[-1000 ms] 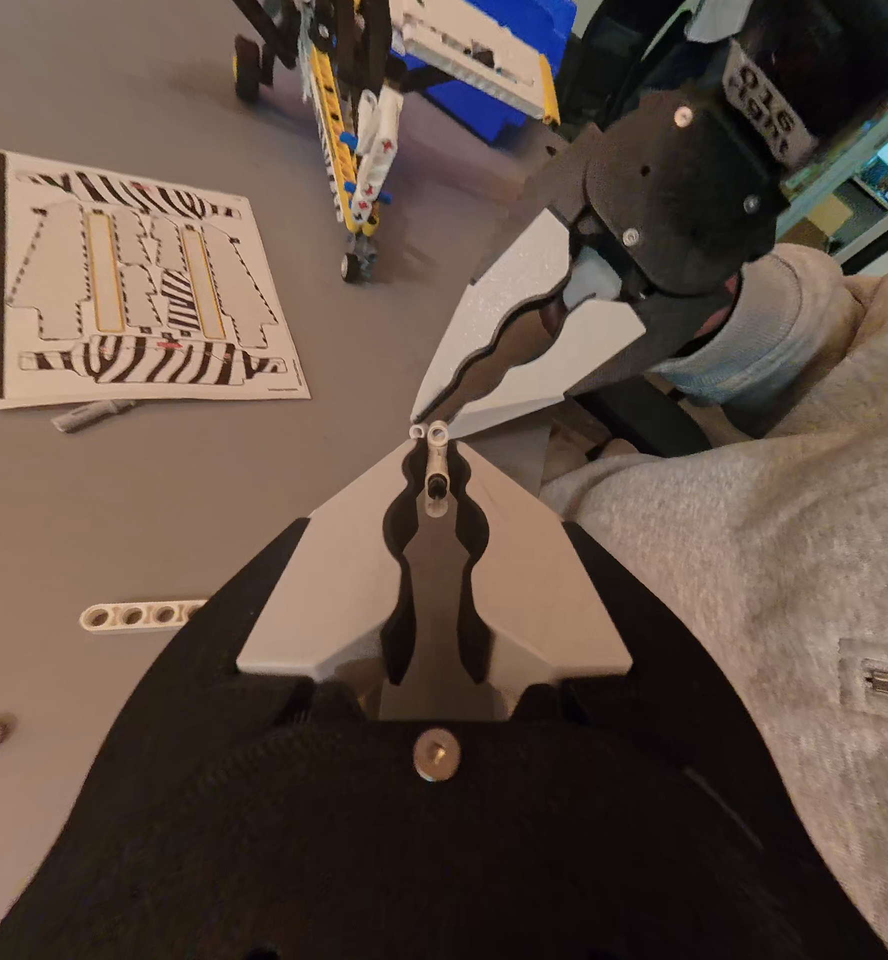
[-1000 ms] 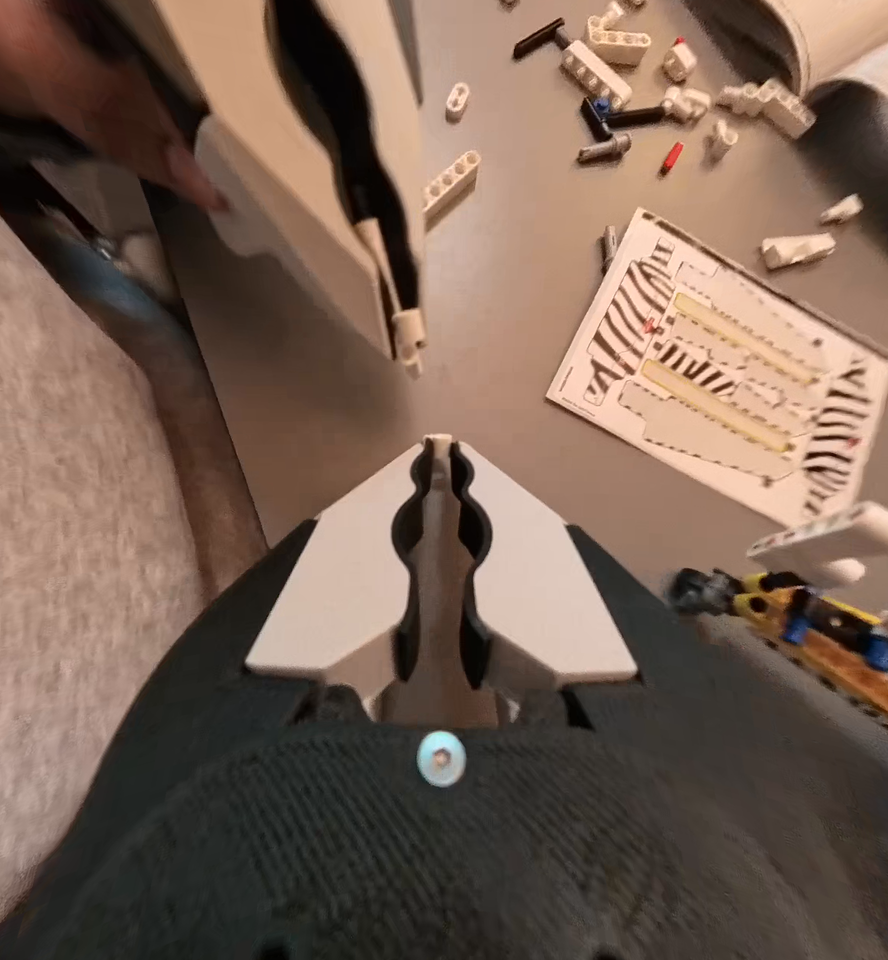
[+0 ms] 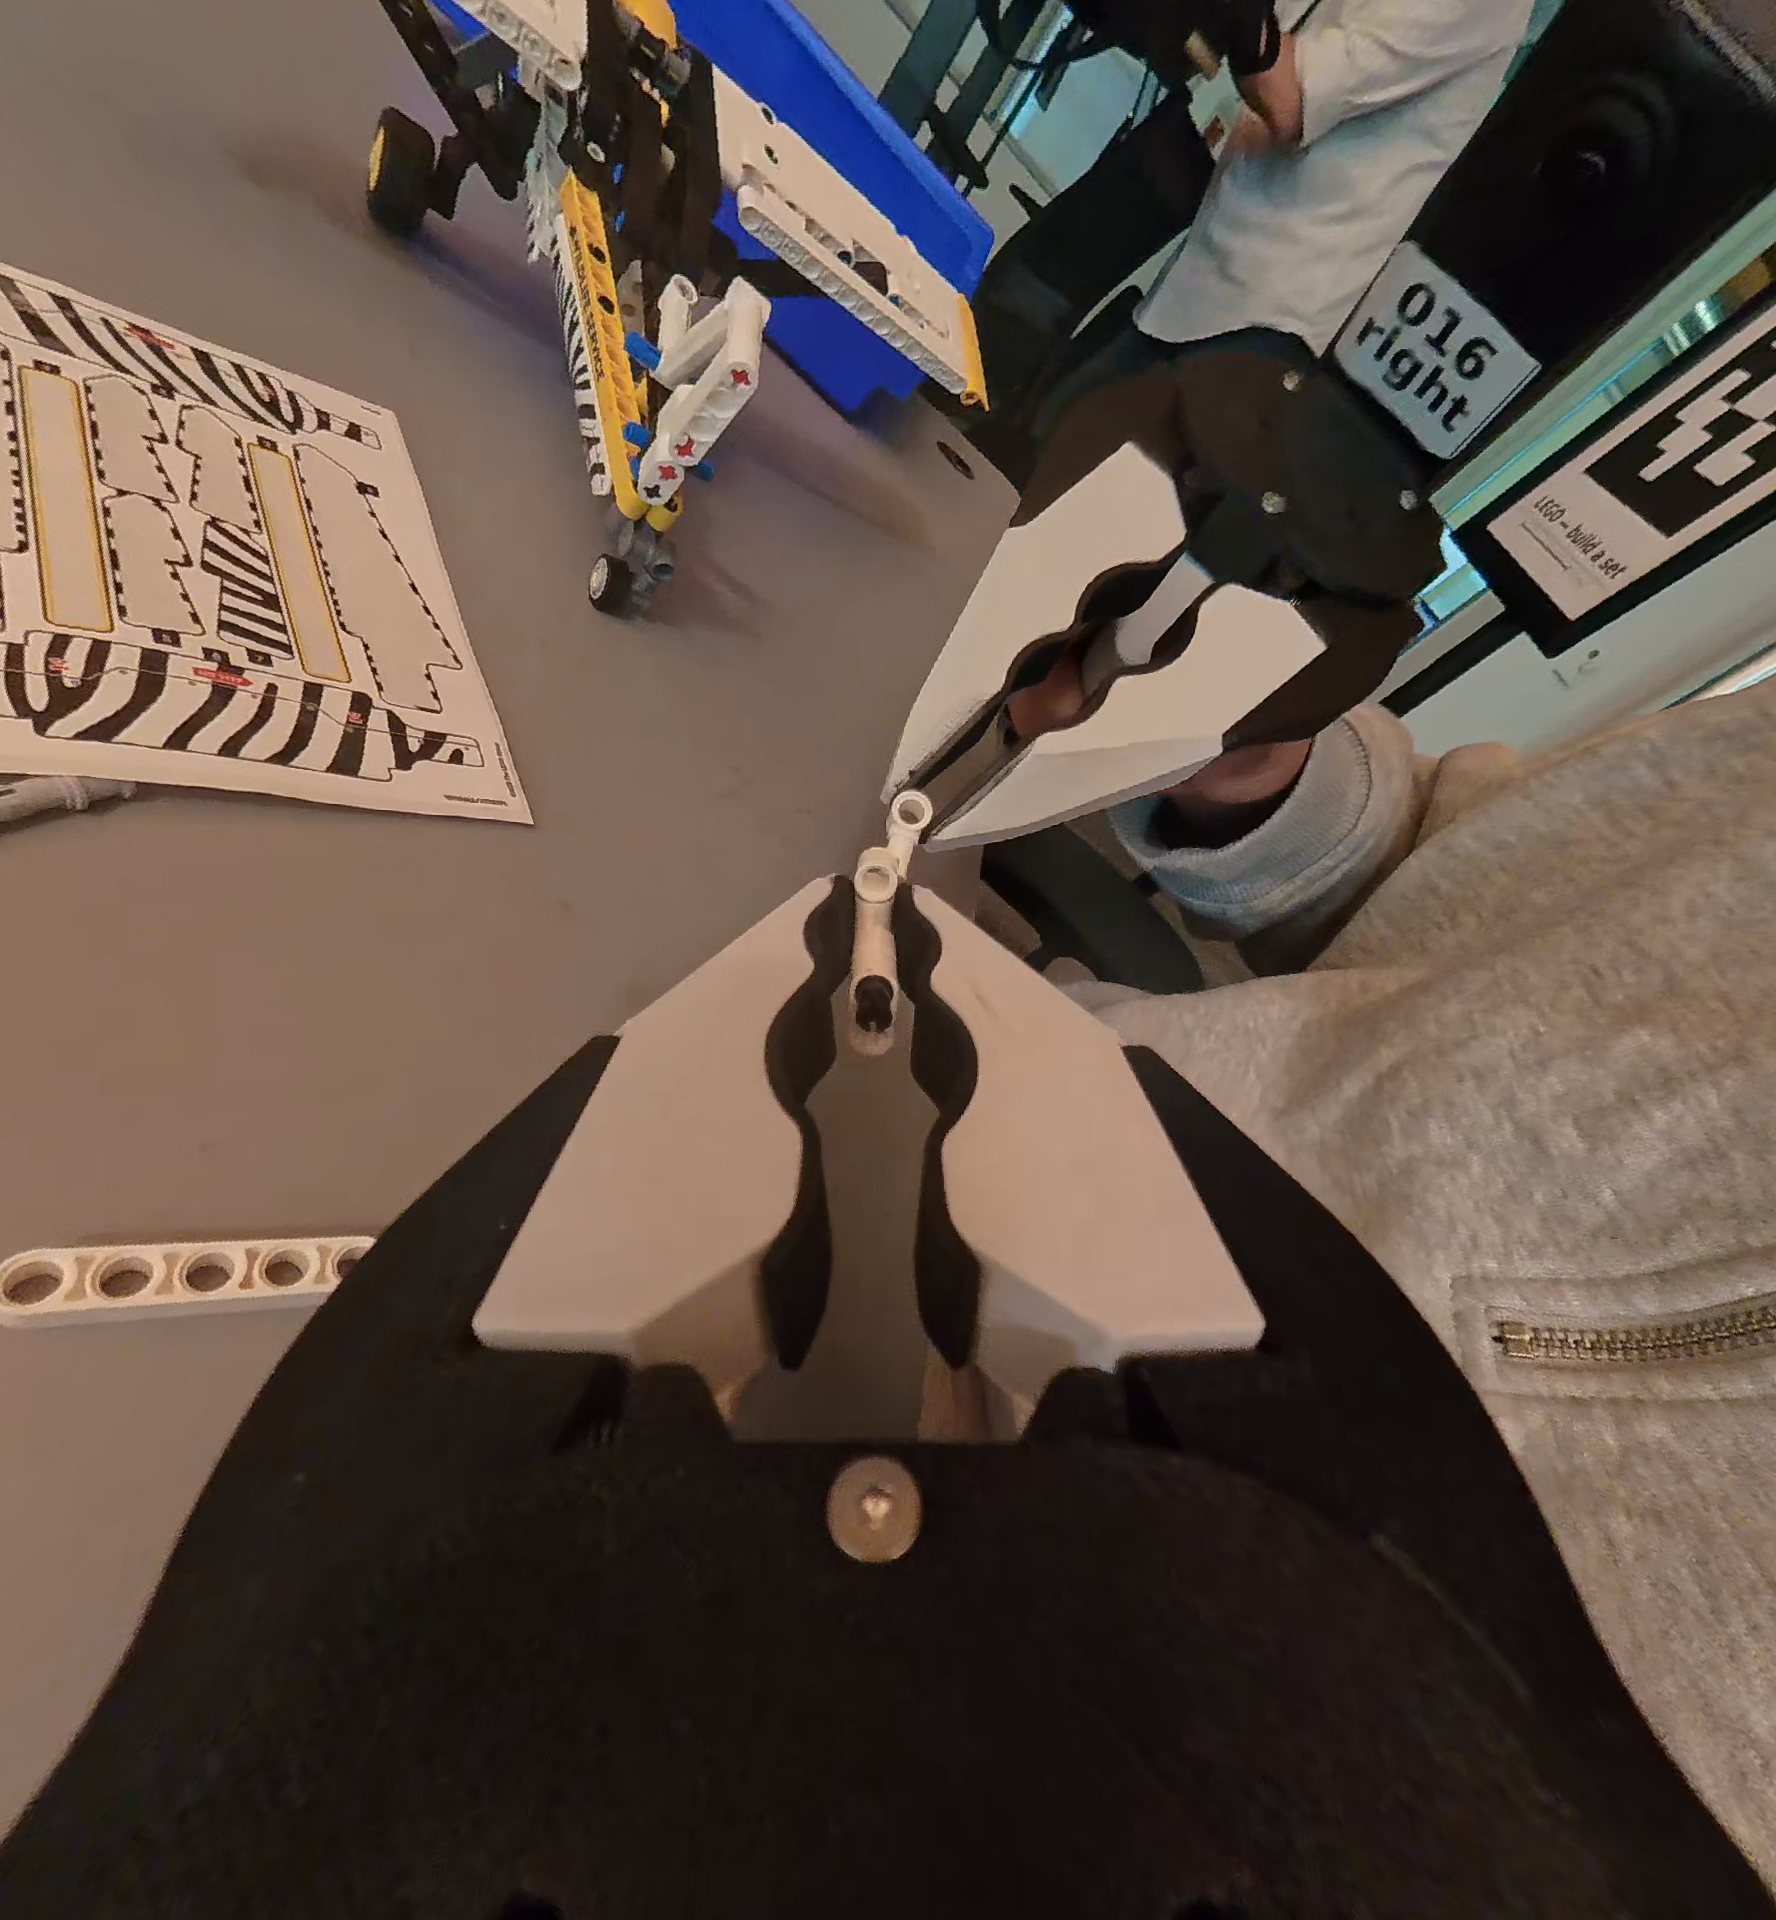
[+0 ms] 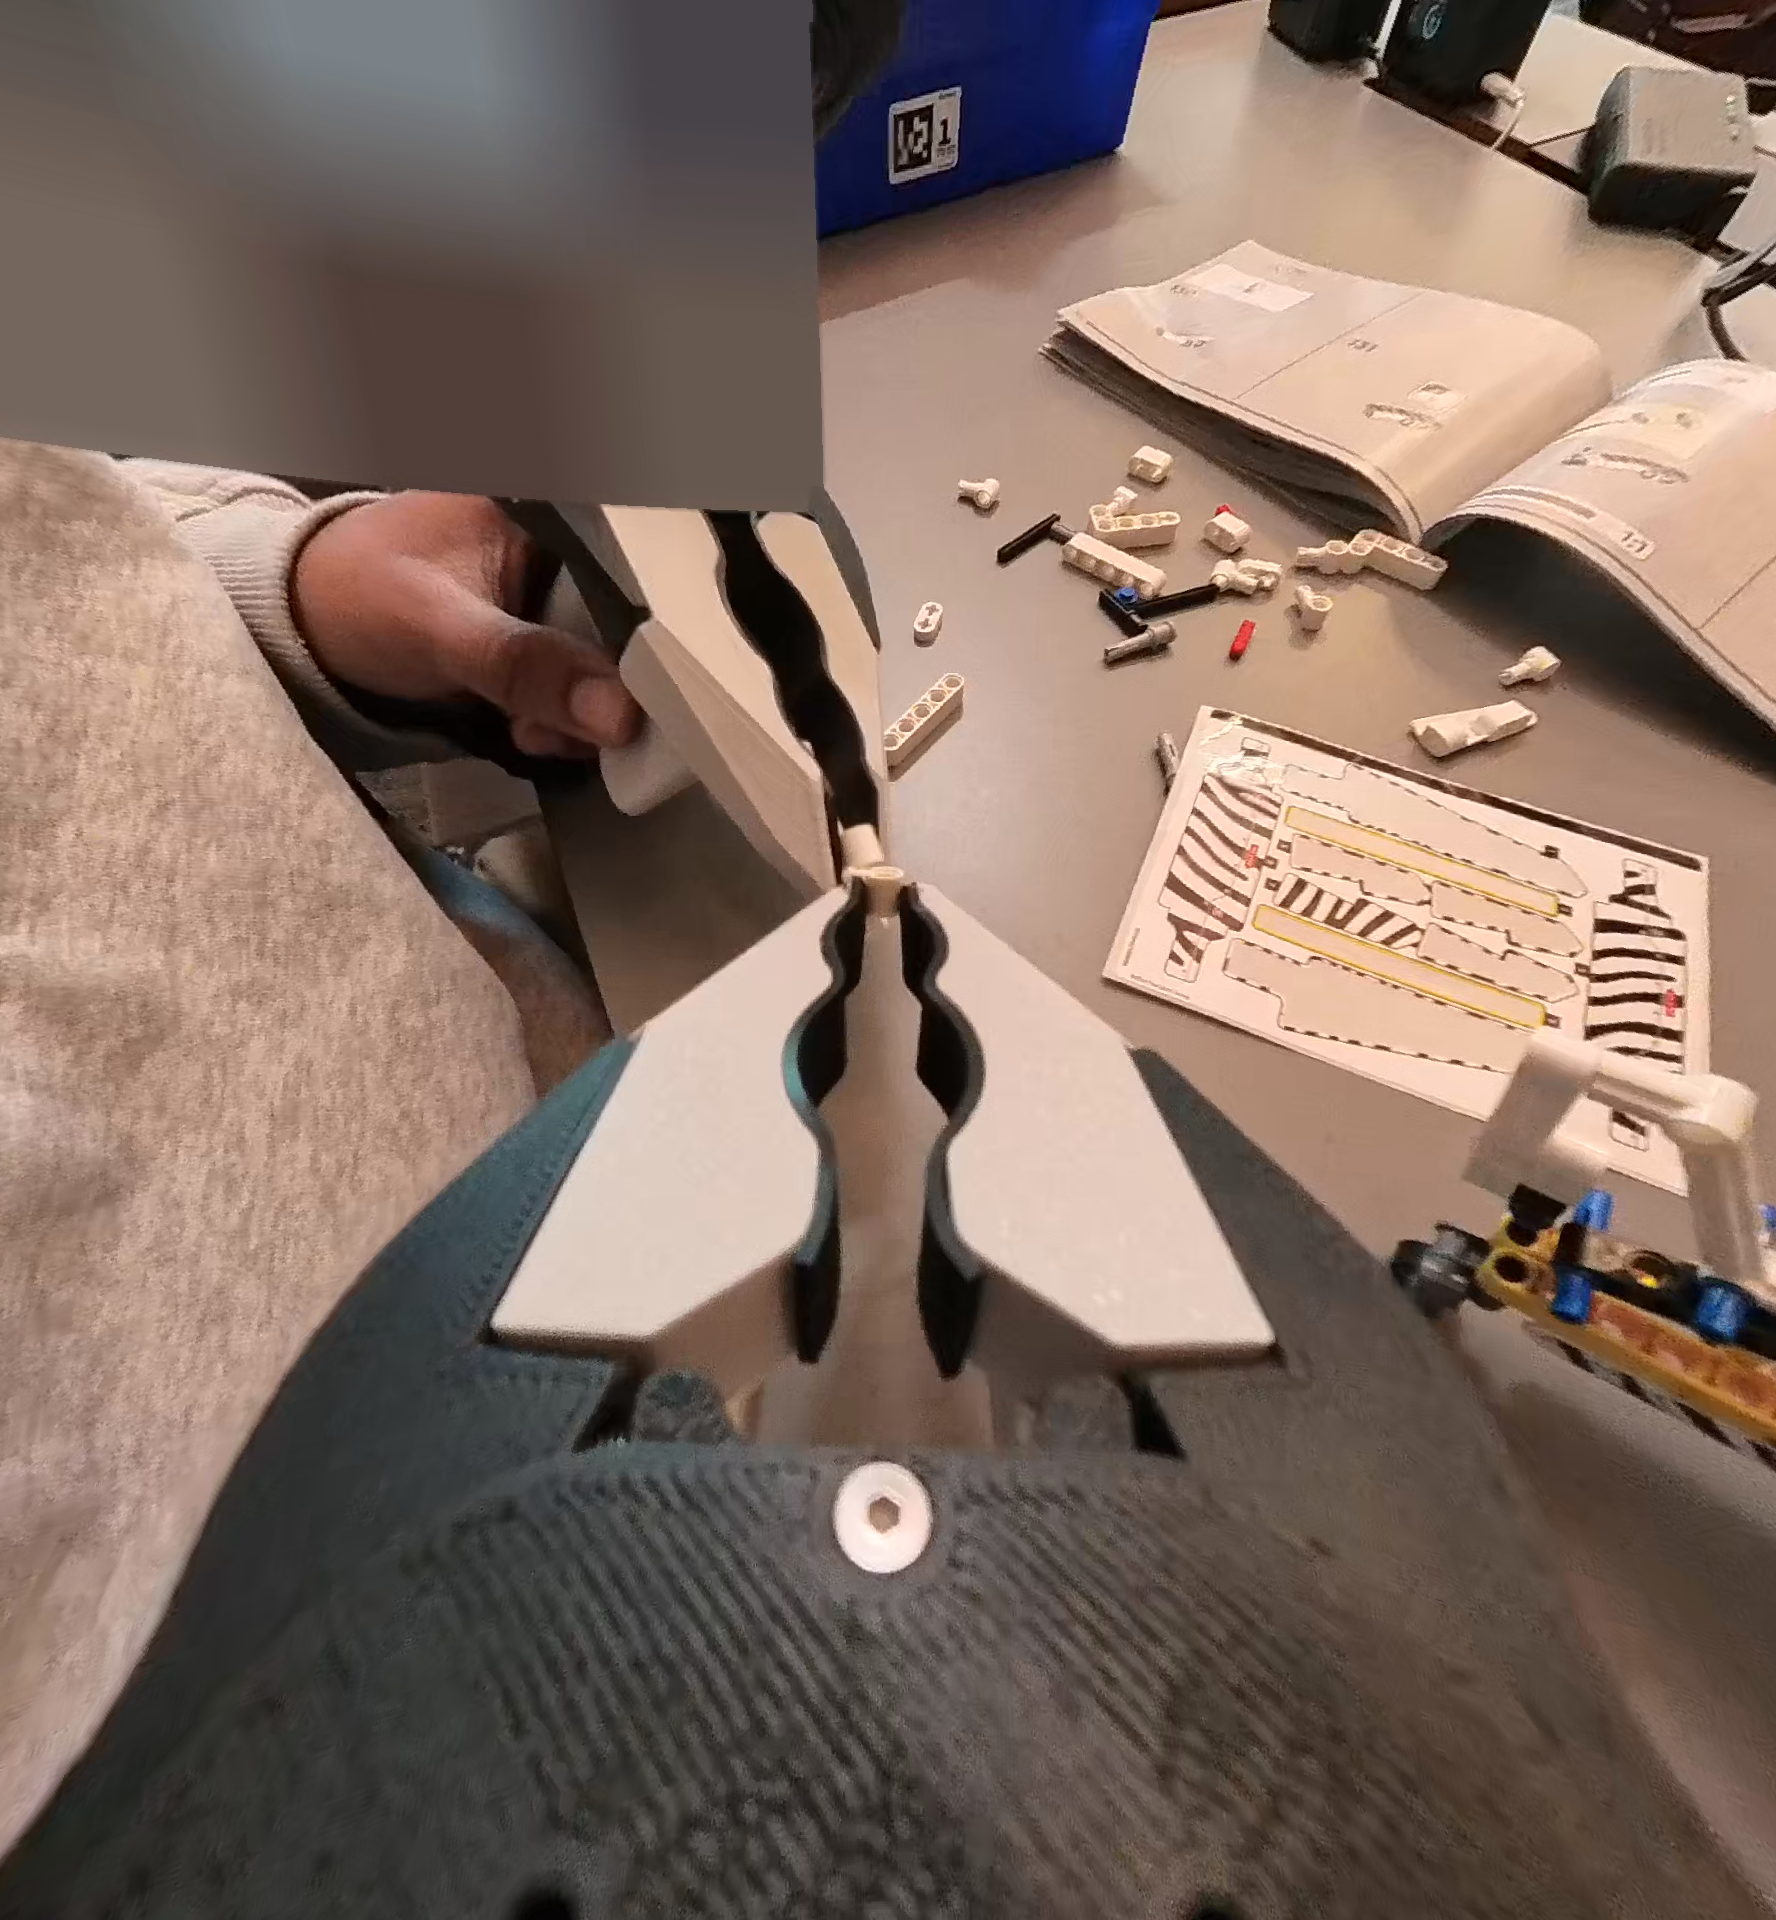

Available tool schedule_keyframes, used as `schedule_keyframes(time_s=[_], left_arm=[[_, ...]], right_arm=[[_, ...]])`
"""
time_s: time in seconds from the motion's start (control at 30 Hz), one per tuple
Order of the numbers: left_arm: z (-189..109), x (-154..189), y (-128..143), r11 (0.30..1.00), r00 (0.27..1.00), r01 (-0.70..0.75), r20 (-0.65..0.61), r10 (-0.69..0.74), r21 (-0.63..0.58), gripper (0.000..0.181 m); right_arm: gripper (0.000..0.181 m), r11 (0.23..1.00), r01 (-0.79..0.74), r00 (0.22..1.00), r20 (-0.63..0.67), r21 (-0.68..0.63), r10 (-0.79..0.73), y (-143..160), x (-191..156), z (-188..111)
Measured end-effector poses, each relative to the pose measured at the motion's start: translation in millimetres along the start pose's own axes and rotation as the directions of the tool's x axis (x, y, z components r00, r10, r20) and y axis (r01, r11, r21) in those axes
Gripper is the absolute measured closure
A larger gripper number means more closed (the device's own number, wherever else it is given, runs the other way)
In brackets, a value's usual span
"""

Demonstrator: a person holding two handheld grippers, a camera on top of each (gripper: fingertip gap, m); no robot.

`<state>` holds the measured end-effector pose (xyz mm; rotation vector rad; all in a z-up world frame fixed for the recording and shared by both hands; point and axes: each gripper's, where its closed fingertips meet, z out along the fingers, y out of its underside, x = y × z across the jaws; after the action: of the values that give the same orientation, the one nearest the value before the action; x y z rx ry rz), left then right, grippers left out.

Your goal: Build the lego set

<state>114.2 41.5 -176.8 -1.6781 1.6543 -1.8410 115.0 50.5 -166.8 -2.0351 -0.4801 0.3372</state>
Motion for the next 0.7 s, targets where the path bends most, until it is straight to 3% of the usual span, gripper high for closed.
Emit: schedule_keyframes(time_s=[0.13,0.27,0.7], left_arm=[[2,0,5,0.998,0.998,-0.053,0.029,0.054,-0.042,0.177],[6,-4,15,0.989,0.993,-0.085,0.072,0.094,-0.122,0.176],[11,-11,30,0.975,0.997,-0.009,0.075,0.026,-0.222,0.176]], right_arm=[[0.176,0.985,0.138,0.988,-0.057,-0.103,-0.145,5,7,-3],[0.176,0.952,0.248,0.967,-0.007,-0.178,-0.253,8,1,-1],[0.176,0.93,0.259,0.962,0.153,-0.261,-0.226,32,-4,10]])
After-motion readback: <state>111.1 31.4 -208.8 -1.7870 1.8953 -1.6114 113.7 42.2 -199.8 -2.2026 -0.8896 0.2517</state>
